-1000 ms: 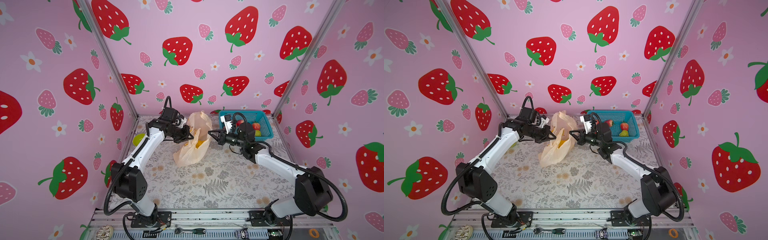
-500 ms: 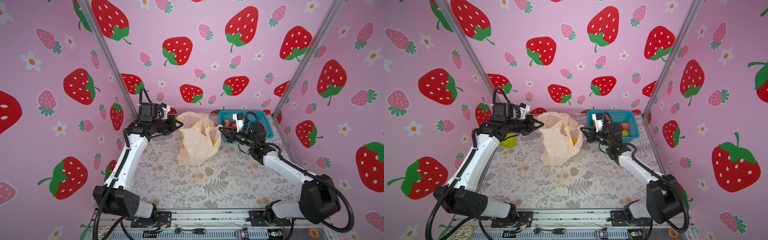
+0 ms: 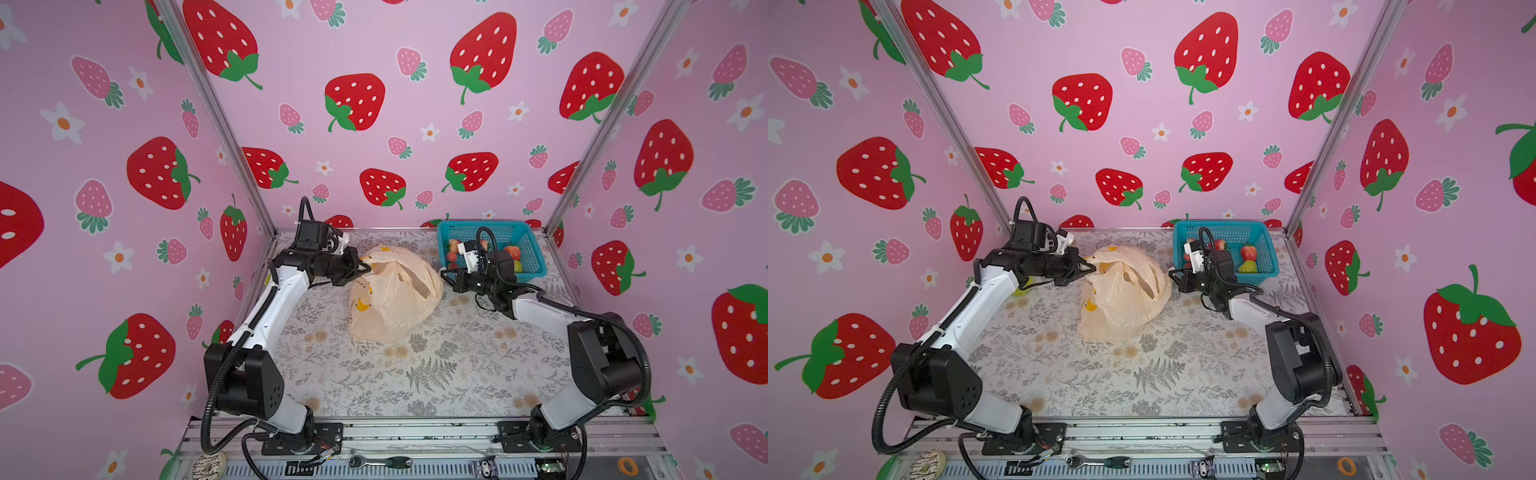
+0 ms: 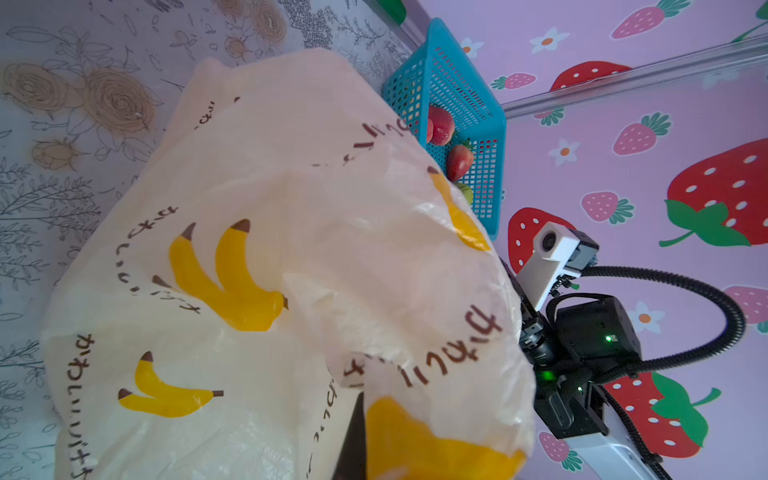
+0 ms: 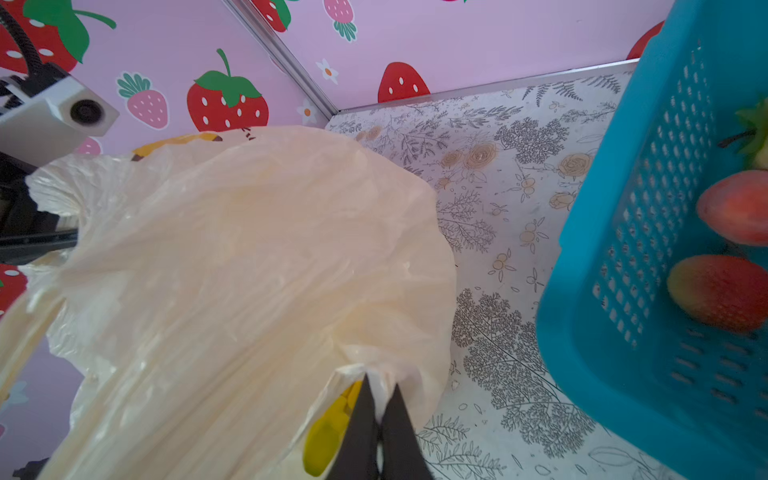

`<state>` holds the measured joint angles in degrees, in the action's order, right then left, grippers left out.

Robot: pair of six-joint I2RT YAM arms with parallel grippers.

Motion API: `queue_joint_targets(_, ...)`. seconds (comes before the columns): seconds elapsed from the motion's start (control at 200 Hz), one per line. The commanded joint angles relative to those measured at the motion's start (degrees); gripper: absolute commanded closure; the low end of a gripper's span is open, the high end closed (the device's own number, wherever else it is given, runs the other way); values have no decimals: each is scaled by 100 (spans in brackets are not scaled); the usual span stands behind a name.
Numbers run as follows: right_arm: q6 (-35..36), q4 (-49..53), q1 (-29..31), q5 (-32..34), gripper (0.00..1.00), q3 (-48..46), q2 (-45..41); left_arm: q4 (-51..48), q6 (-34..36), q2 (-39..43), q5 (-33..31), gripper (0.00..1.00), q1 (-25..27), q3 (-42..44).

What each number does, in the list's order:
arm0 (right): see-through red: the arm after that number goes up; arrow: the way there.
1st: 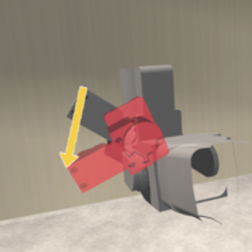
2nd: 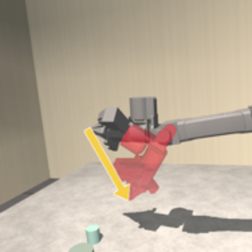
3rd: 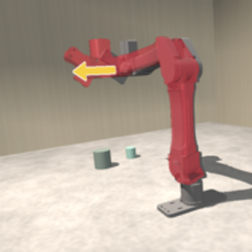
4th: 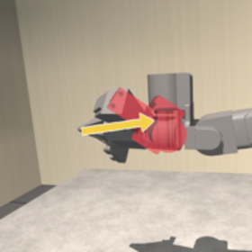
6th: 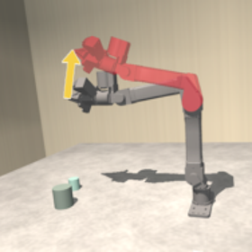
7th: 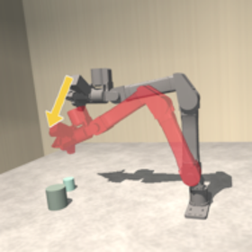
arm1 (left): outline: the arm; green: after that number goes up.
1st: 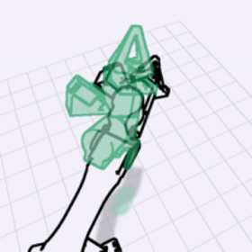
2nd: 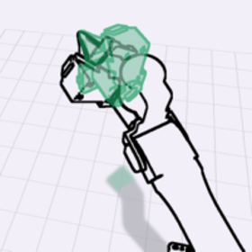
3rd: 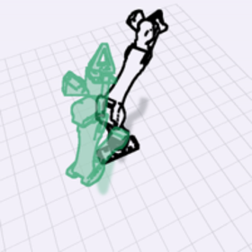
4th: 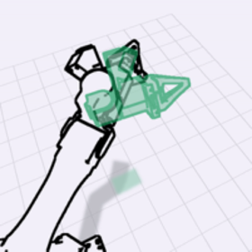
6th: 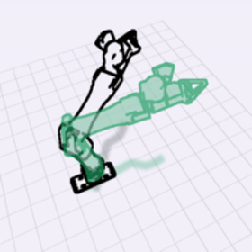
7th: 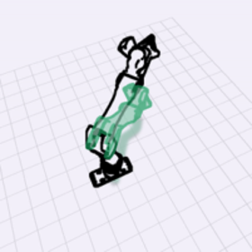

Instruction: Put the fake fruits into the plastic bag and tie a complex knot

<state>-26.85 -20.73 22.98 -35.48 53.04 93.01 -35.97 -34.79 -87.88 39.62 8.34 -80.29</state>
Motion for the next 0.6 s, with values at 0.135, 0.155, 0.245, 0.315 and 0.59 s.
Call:
queue_joint_targets(0.135,1004,1071,-482,1012,59,189,-725,421,-169,-24,358,100,80,207)
queue_joint_targets(0.155,1070,1135,-506,1182,57,225,-773,431,-173,-20,357,100,86,215)
queue_joint_targets(0.245,1343,1326,-614,2005,51,396,-850,469,-160,22,354,100,80,238)
queue_joint_targets(0.315,1512,1398,-692,2584,45,585,-704,490,-165,36,354,100,81,264)
queue_joint_targets(0.59,1862,1742,-1194,3372,36,2180,964,504,-146,91,360,100,80,277)
